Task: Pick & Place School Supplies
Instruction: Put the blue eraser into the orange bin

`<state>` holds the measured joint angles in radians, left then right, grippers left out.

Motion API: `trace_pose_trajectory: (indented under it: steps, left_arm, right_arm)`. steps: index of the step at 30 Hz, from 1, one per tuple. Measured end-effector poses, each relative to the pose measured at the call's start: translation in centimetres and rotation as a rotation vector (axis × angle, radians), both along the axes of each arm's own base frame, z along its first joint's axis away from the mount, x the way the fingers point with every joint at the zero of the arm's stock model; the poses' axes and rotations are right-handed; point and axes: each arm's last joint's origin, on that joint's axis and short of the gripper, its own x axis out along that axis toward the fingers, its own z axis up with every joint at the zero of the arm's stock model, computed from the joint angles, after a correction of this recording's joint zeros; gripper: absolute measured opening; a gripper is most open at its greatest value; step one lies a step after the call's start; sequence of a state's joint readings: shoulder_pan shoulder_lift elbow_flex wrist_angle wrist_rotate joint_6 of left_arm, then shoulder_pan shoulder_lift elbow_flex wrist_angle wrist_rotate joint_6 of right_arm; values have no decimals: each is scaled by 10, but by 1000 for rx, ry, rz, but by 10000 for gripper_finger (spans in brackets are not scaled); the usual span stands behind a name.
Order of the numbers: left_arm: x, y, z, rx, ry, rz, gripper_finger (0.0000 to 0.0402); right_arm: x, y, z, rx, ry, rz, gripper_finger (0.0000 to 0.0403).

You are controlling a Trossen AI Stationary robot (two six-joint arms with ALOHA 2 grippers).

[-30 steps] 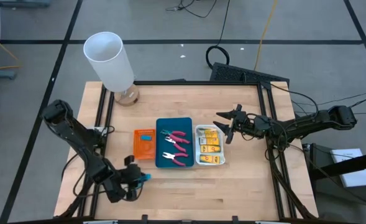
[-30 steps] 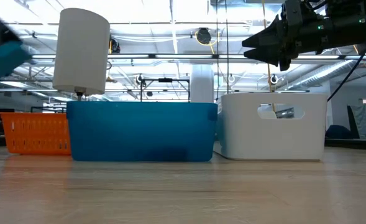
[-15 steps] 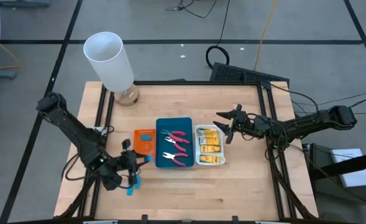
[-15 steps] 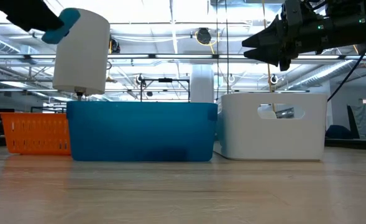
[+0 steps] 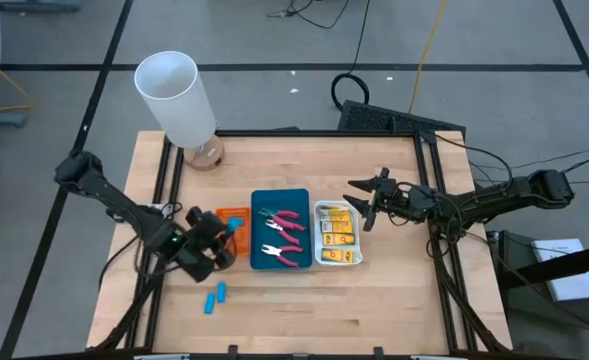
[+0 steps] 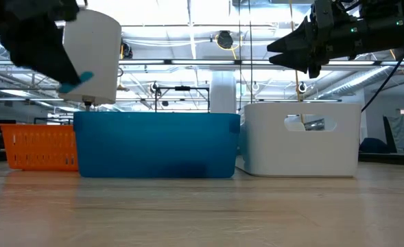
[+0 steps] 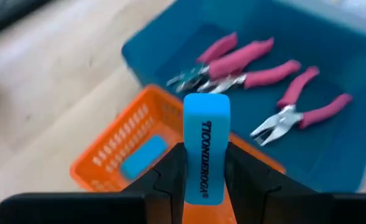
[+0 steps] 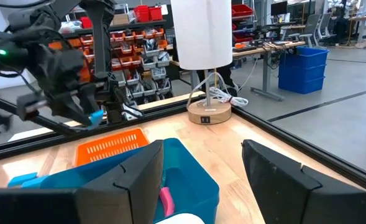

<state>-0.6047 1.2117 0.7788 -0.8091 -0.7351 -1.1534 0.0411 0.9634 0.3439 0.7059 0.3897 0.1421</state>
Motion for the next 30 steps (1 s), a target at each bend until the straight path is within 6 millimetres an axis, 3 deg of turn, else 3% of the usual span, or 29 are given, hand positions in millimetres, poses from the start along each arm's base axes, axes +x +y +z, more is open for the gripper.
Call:
trace_pose_trajectory:
  steps: [13,30]
  left_arm:
    - [21,15,-32,-217,232,145,97]
    - [33,23,-55,-254,352,225,97]
  right_arm:
    - [0,0,0,0,0,0,210]
    - [0,0,0,0,0,0,210]
